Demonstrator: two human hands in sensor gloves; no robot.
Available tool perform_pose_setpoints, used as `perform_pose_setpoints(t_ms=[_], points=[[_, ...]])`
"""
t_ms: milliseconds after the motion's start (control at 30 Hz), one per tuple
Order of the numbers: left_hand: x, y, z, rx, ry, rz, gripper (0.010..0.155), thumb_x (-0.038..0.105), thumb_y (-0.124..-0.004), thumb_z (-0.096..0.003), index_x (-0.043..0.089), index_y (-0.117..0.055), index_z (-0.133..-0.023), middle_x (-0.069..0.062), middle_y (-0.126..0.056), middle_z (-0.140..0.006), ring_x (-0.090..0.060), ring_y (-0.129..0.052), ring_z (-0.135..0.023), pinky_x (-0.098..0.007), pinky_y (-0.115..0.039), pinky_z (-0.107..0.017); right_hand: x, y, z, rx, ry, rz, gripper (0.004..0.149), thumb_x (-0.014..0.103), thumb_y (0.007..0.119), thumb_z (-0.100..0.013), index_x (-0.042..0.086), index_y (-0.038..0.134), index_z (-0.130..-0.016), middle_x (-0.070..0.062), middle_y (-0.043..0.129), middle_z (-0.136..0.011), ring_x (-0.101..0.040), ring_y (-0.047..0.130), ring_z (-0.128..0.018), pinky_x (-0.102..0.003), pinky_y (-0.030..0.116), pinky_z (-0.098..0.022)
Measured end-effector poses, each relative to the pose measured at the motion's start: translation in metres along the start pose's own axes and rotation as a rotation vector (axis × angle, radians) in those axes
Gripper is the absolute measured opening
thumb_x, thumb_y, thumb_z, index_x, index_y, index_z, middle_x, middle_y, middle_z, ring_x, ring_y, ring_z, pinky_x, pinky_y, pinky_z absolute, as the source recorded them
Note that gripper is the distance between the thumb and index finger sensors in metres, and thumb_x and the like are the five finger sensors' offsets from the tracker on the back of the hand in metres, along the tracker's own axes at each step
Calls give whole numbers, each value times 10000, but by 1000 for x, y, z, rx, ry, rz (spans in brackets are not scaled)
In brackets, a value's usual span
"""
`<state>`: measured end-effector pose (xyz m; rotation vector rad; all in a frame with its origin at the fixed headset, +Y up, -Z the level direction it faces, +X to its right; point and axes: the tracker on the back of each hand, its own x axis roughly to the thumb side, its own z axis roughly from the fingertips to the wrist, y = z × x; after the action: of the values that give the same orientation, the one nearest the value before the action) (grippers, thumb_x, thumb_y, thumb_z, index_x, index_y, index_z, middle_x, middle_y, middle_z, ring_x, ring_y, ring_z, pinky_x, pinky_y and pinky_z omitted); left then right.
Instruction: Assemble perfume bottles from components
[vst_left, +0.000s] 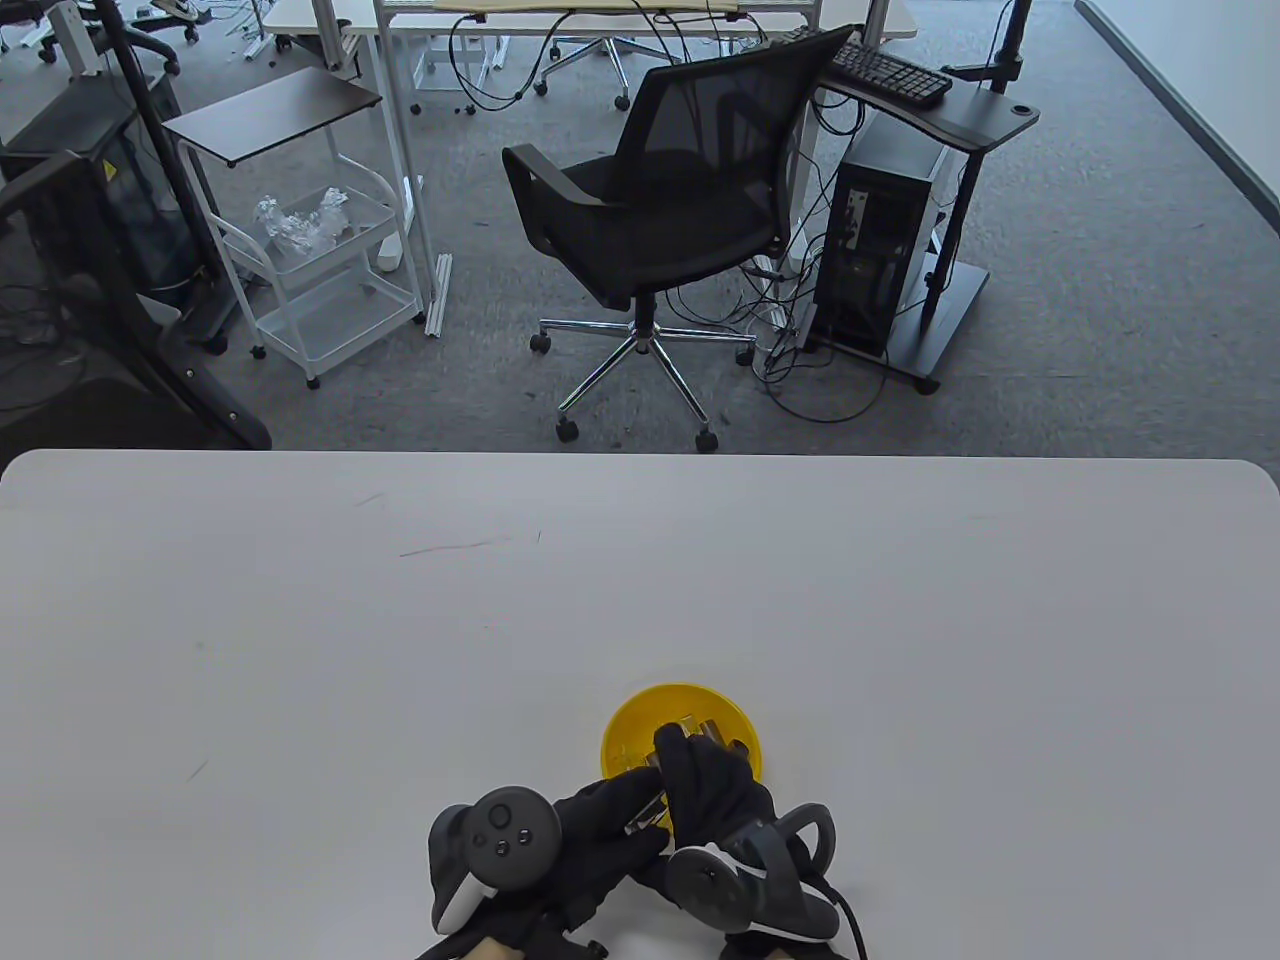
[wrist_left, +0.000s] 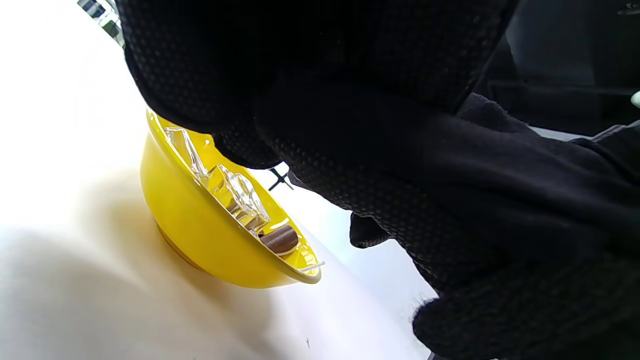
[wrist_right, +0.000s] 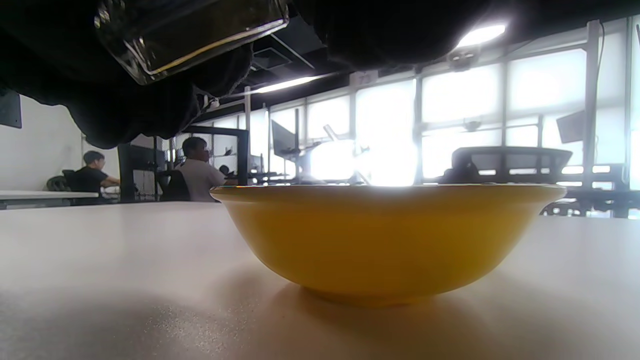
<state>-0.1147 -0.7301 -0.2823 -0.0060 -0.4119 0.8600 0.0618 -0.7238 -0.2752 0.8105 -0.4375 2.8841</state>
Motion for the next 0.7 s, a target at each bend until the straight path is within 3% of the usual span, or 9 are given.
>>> perform_pose_setpoints(t_ms=[200,467,567,700], points=[[2,2,1,16,-20,1,572,427,-860,-465,243,-772,-999,-31,-937,-869,-248,-994,-692,-393,-869,-515,2,-4,-1,-23,-15,32,1012,698,702,-521,-29,305,-1103,-195,553,-972,-342,786,-569,-370,757,-401],[-5,6,0,27,-6,45,556,406,-845,-478,239,-768,-1003,-50,-925,-880,-271,-984,-687,-408,-858,-519,-6,-6,-1,-40,-24,-103,1021,681,742,-476,4,303,-1102,-206,522,-1040,-390,781,-679,-376,761,-457],[-6,9,0,49,1,33,539,391,-828,-490,252,-764,-1007,-46,-915,-900,-283,-969,-709,-418,-846,-535,-15,-12,0,-44,-38,-230,924,547,806,-500,13,340,-1093,-189,562,-1033,-370,814,-680,-357,782,-444],[-14,13,-1,49,18,87,542,382,-835,-486,261,-761,-1009,-40,-910,-918,-293,-964,-727,-405,-852,-520,-31,-18,1,-75,10,-529,625,310,797,-558,70,498,-1051,-136,699,-972,-321,887,-605,-323,816,-389]])
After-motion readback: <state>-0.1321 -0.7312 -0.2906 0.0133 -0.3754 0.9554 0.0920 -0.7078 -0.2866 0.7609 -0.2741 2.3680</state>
